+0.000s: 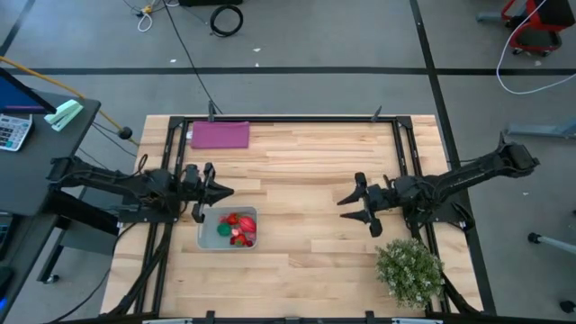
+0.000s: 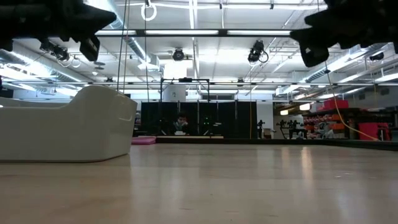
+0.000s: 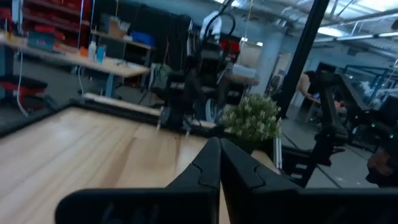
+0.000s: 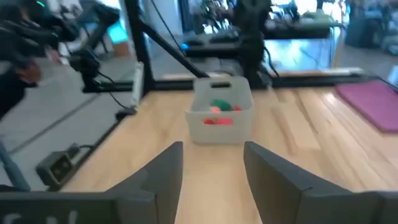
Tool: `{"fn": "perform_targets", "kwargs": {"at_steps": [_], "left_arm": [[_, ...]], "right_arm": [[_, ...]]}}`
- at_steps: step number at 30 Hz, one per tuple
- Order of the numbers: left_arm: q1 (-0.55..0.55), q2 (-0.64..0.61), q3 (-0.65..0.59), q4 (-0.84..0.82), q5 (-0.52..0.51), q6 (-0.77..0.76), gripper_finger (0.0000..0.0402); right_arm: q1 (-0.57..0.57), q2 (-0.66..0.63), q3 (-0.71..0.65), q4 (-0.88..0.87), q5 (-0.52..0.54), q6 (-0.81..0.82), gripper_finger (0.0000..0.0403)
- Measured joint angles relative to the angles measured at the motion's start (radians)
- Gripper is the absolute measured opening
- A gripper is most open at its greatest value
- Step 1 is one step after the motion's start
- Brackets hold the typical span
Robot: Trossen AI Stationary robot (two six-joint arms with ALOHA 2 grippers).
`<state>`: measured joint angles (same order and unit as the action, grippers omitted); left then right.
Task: Pick and placing Produce into tupperware
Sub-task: Return to Home Position
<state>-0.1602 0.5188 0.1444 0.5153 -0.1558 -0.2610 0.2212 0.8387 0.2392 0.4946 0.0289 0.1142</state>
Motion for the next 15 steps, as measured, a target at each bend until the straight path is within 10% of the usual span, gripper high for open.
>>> {"fn": "perform_targets", "kwargs": {"at_steps": [15], "left_arm": [[-0.009, 0.004, -0.112, 0.012, -0.005, -0.048, 0.0018]], "right_arm": [[0.072, 0.0, -0.228, 0.34, 0.12, 0.049, 0.0178]]}}
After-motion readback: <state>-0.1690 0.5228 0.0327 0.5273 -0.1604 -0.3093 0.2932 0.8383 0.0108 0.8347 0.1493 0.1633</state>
